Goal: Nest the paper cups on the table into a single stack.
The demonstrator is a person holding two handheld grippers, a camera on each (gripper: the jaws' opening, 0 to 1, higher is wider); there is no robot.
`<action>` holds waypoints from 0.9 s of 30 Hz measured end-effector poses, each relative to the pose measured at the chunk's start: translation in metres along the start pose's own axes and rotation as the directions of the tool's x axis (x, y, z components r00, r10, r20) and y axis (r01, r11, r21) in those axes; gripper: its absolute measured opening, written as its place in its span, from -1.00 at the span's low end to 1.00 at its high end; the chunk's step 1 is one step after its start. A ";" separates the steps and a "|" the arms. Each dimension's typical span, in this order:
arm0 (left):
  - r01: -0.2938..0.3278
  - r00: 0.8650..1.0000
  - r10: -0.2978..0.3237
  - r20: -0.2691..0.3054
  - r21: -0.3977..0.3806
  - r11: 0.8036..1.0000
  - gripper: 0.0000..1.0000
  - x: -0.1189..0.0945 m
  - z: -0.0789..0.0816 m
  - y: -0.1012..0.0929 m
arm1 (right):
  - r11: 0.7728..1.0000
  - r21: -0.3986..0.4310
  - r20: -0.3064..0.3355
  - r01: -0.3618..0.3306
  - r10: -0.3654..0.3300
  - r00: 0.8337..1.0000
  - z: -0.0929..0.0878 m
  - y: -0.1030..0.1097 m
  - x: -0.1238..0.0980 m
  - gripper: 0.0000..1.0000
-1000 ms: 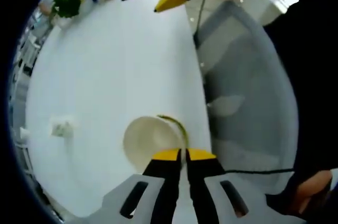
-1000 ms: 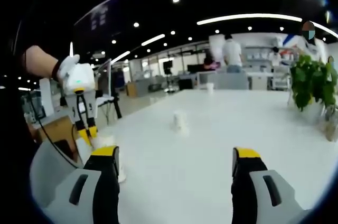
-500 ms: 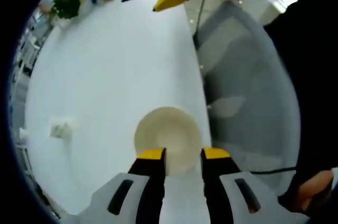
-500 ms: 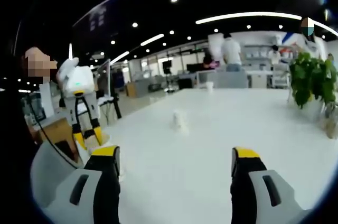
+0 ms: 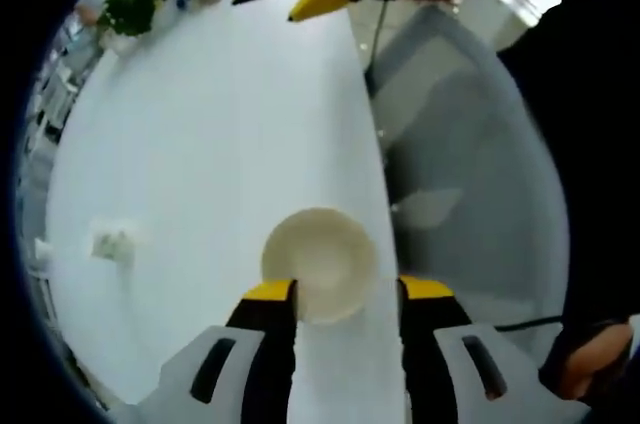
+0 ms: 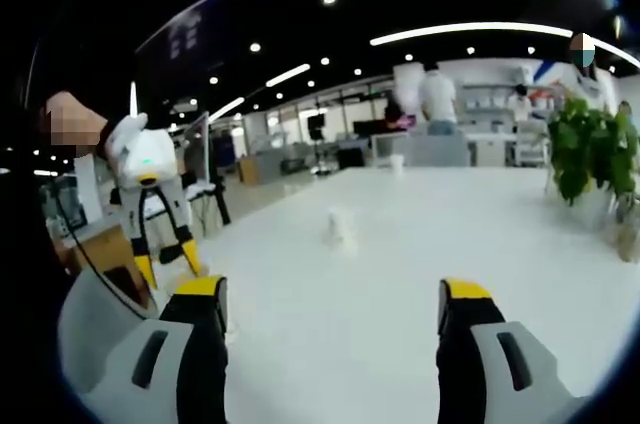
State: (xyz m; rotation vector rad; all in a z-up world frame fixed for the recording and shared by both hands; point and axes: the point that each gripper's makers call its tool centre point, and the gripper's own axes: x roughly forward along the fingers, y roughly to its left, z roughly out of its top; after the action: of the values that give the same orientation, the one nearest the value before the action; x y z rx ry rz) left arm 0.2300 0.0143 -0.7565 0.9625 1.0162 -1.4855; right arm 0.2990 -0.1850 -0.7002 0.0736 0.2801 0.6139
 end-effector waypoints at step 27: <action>-0.070 0.989 0.078 0.124 -0.067 0.995 -0.02 -0.023 0.002 0.015 | 1.000 -0.015 -0.008 -0.004 0.004 1.000 0.005 0.004 0.001 0.70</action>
State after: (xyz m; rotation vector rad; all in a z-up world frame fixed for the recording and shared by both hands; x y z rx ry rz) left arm 0.2474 0.0185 -0.7354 0.8420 0.9196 -1.4265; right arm 0.2990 -0.1815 -0.6947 0.0574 0.2829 0.6199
